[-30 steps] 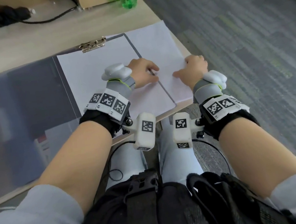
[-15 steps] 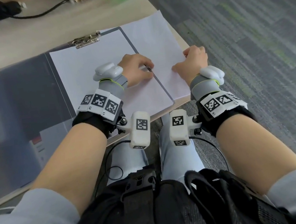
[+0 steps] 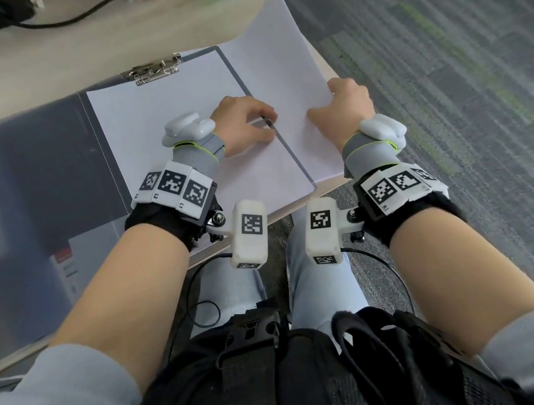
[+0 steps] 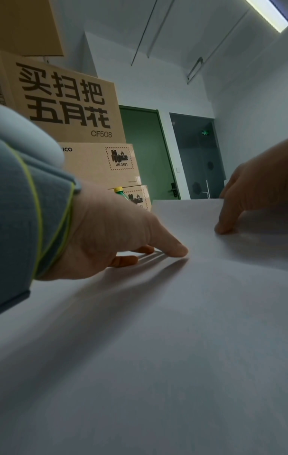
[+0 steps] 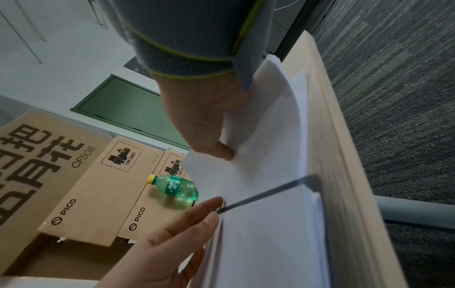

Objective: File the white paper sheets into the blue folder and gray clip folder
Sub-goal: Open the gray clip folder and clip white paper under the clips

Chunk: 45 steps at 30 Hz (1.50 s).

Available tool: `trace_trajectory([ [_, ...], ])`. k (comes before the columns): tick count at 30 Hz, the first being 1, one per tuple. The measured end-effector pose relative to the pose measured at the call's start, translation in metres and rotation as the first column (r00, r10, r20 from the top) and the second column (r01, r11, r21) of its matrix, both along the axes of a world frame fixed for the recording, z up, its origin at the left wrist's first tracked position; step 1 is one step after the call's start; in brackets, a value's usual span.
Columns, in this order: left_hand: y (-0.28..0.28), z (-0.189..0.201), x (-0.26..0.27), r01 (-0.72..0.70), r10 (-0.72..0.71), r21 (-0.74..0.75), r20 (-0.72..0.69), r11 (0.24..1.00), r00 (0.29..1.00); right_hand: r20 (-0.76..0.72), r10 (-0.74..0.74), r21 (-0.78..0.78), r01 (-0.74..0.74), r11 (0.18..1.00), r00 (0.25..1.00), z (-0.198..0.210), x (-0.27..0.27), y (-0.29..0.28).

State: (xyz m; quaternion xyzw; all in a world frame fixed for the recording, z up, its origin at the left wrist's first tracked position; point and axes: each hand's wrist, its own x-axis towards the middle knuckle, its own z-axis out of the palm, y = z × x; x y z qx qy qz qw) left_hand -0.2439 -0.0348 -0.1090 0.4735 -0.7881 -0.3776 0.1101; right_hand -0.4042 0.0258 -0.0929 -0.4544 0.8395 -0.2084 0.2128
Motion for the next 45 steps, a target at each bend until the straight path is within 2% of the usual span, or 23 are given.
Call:
trace_trajectory([
  [5,0.004,0.005,0.003,-0.048,0.061,0.109,-0.115,0.993,0.991,-0.097,0.037,-0.054,-0.043,0.998,0.995,0.018,0.006,-0.001],
  [10,0.009,0.016,0.013,-0.077,0.082,0.040,-0.134,0.996,0.988,-0.248,0.096,-0.073,-0.118,0.990,0.964,0.055,0.021,0.005],
  [14,0.018,0.019,0.014,-0.088,0.099,0.065,-0.179,0.994,0.979,-0.386,0.113,-0.123,-0.172,0.977,0.916,0.089,0.027,0.016],
  [16,0.019,0.020,0.015,-0.105,0.127,0.099,-0.251,0.990,0.960,-0.422,0.089,-0.182,-0.181,0.966,0.902,0.108,0.033,0.024],
  [19,0.021,0.028,0.021,-0.241,0.284,0.161,-0.346,0.957,0.894,-0.481,0.067,-0.282,-0.227,0.932,0.874,0.126,0.045,0.037],
  [22,0.020,0.047,0.030,-0.423,0.475,0.218,-0.468,0.880,0.746,-0.491,0.019,-0.405,-0.247,0.880,0.871,0.133,0.056,0.040],
  [24,0.020,0.061,0.047,-0.532,0.546,0.192,-0.517,0.825,0.659,-0.422,-0.002,-0.564,-0.261,0.783,0.906,0.134,0.070,0.039],
  [26,0.017,0.075,0.063,-0.630,0.581,0.116,-0.539,0.768,0.609,-0.273,0.031,-0.703,-0.221,0.676,0.962,0.129,0.078,0.032],
  [28,0.013,0.087,0.086,-0.716,0.620,0.118,-0.607,0.688,0.496,-0.104,0.161,-0.764,-0.183,0.618,0.981,0.121,0.088,0.026],
  [30,0.009,0.095,0.116,-0.792,0.663,0.146,-0.646,0.593,0.378,0.089,0.329,-0.800,-0.129,0.586,0.940,0.111,0.101,0.023],
  [33,0.010,0.094,0.158,-0.837,0.653,0.127,-0.690,0.533,0.311,0.393,0.521,-0.749,-0.064,0.659,0.758,0.087,0.119,0.018],
  [36,0.017,0.092,0.177,-0.854,0.555,0.147,-0.811,0.499,0.185,0.574,0.556,-0.641,-0.093,0.762,0.602,0.066,0.131,0.012],
  [37,0.021,0.094,0.181,-0.857,0.534,0.141,-0.828,0.495,0.172,0.613,0.552,-0.611,-0.104,0.785,0.565,0.064,0.137,0.011],
  [39,0.028,0.101,0.188,-0.851,0.507,0.124,-0.842,0.510,0.181,0.657,0.552,-0.594,-0.098,0.799,0.514,0.065,0.150,0.007],
  [42,0.036,0.114,0.196,-0.846,0.510,0.170,-0.850,0.506,0.134,0.707,0.548,-0.595,-0.041,0.802,0.447,0.075,0.162,-0.002],
  [44,0.041,0.112,0.201,-0.817,0.502,0.216,-0.859,0.535,0.103,0.726,0.542,-0.584,-0.037,0.811,0.422,0.072,0.166,-0.006],
  [45,0.046,0.110,0.202,-0.814,0.512,0.215,-0.851,0.540,0.114,0.736,0.536,-0.570,-0.050,0.820,0.414,0.067,0.168,-0.005],
])
